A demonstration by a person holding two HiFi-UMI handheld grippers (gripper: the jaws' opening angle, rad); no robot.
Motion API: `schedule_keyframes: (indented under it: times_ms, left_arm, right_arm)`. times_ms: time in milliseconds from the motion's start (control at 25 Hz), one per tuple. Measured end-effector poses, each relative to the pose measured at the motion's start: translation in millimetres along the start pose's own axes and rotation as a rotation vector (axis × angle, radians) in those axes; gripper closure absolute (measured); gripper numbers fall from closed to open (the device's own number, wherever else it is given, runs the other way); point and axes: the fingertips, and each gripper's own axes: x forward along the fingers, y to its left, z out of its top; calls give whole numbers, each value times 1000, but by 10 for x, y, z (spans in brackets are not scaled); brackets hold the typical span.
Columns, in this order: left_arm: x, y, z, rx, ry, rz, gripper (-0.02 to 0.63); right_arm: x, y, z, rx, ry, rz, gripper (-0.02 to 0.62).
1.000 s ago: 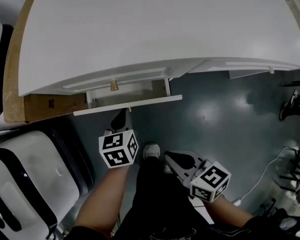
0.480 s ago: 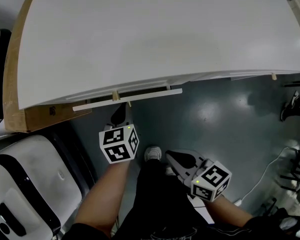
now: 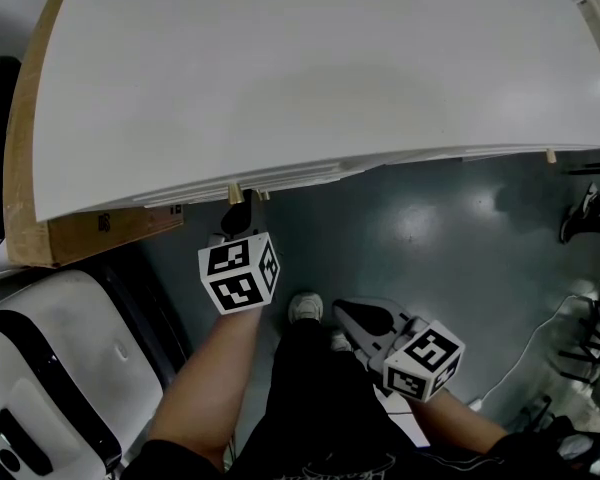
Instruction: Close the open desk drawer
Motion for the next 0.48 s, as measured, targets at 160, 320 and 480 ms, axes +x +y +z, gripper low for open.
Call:
schedule_keyframes:
  times_ms: [160, 320, 480]
  left_arm:
    - [-6, -2, -6, 14, -8, -4, 603]
    - [-38, 19, -9, 13, -7, 1, 603]
    - [-212, 70, -44, -33, -6, 6, 603]
  right_arm:
    - [13, 13, 24, -6, -2, 2, 589]
    - [4, 28, 29, -13, -6, 9, 589]
    - [-49, 72, 58, -30, -21, 19, 589]
